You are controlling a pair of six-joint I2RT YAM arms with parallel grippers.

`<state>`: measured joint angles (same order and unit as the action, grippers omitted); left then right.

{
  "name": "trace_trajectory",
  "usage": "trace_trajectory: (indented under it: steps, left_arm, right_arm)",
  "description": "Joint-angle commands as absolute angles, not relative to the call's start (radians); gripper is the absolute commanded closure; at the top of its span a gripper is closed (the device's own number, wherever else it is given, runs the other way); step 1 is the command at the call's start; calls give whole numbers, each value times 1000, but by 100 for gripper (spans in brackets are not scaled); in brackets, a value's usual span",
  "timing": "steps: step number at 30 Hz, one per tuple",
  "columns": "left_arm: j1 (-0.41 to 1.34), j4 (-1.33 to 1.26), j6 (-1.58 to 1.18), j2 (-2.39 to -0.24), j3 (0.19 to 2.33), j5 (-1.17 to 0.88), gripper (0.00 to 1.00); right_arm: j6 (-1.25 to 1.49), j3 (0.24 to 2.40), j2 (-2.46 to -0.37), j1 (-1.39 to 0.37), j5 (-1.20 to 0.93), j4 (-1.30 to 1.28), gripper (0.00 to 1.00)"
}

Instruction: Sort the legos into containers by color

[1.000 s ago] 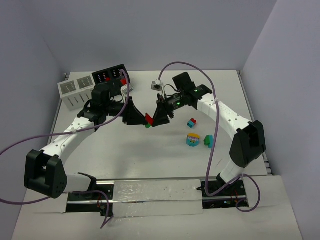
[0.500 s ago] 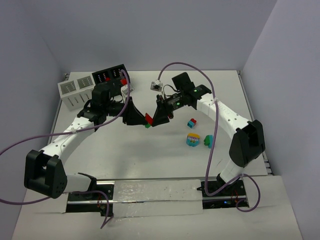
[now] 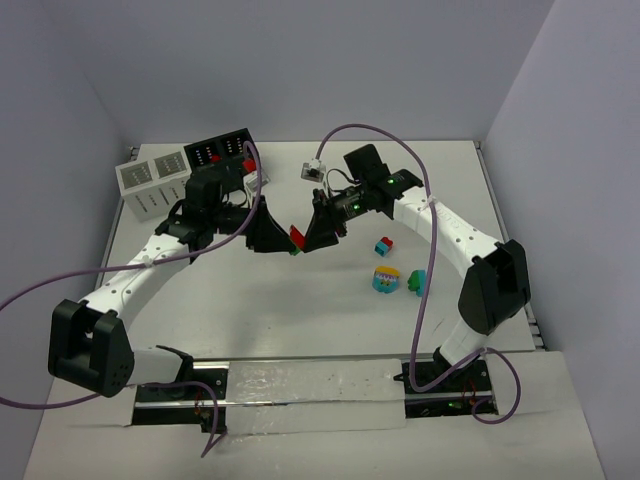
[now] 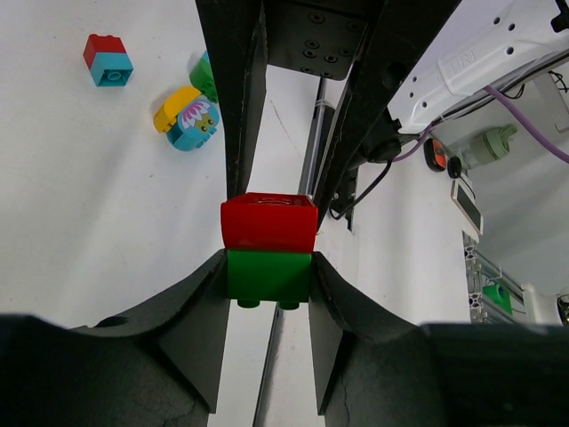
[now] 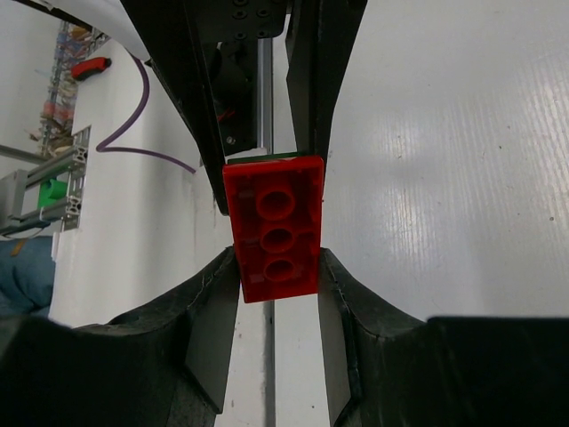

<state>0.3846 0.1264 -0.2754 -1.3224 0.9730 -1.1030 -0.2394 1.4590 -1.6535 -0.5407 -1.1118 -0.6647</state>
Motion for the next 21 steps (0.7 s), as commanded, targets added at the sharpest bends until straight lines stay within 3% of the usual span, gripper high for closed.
trace_trajectory:
  steps: [1,4,10,15,18,21]
  left_arm:
    - [388,149,-238,-1298,993,-1090,91]
    - [379,201,-196,-1286,983,-1087,100]
    - [275,379,26,-1232,924,-1071,100]
    - [28,529,211,-1272,1003,-1049,100]
    - [-115,515,183,-1339,1123,-933,100]
    - [-200,456,81,-1437,1305,-694,100]
  right_arm:
    - [-226,1487,-1633,-544,-1136,-624,100]
    - [-210,1496,-1629,-525,-1153,-621,100]
    - [-157,1536,-1607,-429,-1188,-589,100]
    - [-104,1532,-1588,-371,-1107,-527,100]
    - [-80,1514,-1571,-368,-1017,-487,100]
    - [-41,1486,-1561,-368,-901,-432,100]
